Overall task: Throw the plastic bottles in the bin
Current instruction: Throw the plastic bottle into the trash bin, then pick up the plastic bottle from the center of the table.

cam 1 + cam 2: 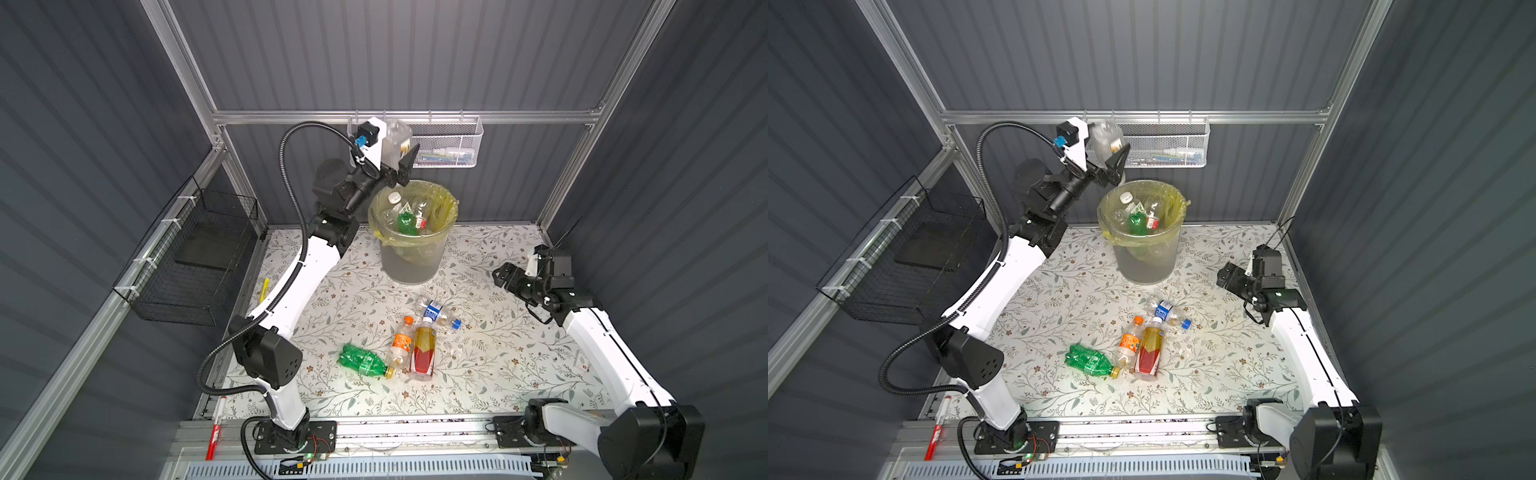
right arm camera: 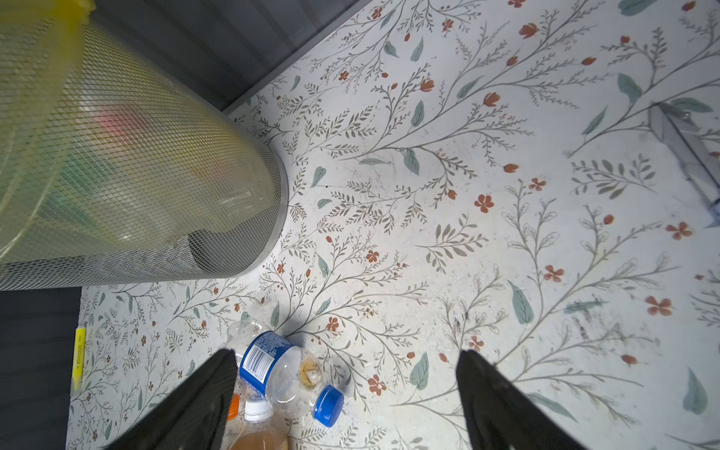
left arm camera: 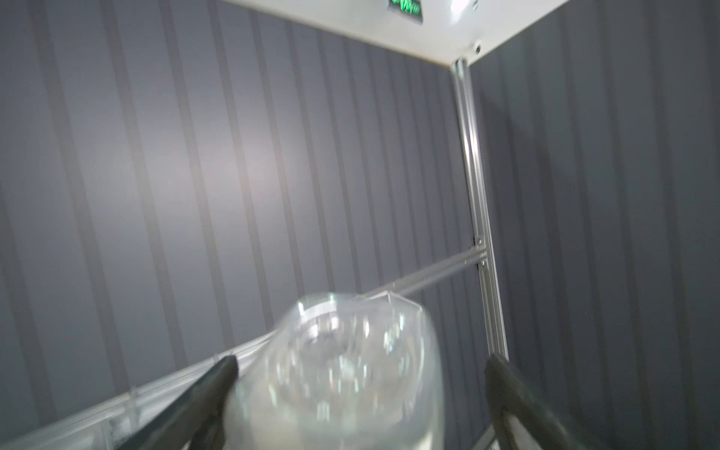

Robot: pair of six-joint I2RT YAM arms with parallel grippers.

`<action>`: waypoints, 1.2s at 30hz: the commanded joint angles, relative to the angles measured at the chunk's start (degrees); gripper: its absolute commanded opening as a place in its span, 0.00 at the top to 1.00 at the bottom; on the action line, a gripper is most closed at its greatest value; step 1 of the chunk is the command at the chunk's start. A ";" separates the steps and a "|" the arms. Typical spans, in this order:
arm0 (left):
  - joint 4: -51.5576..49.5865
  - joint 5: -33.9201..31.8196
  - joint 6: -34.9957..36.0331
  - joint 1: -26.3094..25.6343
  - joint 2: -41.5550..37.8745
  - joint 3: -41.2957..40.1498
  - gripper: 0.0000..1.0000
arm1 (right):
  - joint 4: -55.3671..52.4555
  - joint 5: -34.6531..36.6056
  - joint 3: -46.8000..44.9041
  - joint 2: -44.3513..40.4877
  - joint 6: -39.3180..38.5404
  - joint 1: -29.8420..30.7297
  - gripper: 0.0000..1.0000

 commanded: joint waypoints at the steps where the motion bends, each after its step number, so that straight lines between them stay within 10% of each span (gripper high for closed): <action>1: -9.75 -3.52 -1.56 -0.03 -1.91 -1.23 0.00 | -1.45 0.82 0.32 -1.32 -0.80 0.38 0.08; 18: -21.78 -32.51 4.41 2.72 -28.63 -33.63 0.00 | -13.96 3.87 10.71 18.06 -20.41 16.25 0.06; 36: -25.32 -19.49 -8.94 8.40 -20.73 -39.07 0.00 | -7.91 3.23 17.55 35.10 -31.68 23.10 0.08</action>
